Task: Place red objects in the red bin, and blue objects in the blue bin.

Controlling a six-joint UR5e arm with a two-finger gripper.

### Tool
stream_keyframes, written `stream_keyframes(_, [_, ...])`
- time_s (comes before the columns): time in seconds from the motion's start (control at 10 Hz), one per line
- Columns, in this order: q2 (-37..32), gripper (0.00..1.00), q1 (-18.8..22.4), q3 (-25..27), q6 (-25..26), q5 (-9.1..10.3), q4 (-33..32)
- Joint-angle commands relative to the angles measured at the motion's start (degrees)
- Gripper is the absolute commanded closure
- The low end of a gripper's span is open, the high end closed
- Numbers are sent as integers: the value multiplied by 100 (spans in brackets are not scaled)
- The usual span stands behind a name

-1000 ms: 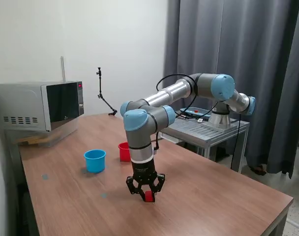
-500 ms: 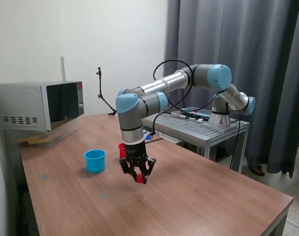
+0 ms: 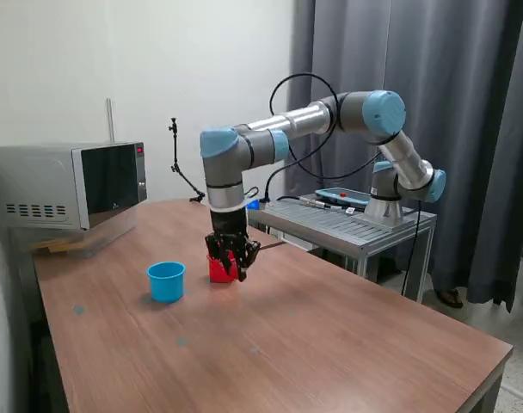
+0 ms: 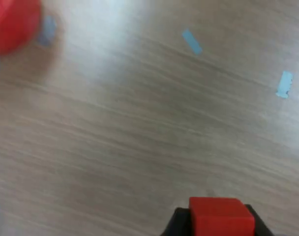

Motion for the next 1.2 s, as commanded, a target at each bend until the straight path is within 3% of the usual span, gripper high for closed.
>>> stream_keyframes(0.0, [-374,100,-217,346,615,-48,277])
stream_keyframes(0.1, [-549,100,-244,504,688,-144,331])
stream_keyframes(0.5, [-1078,100,-638,1268,1406,-154,270])
stream_keyframes(0.7, [-1087,100,-779,1454,1462,-128,235])
stream_keyframes(1.1, [-1262,100,-1149,1954,1725,-110,-659])
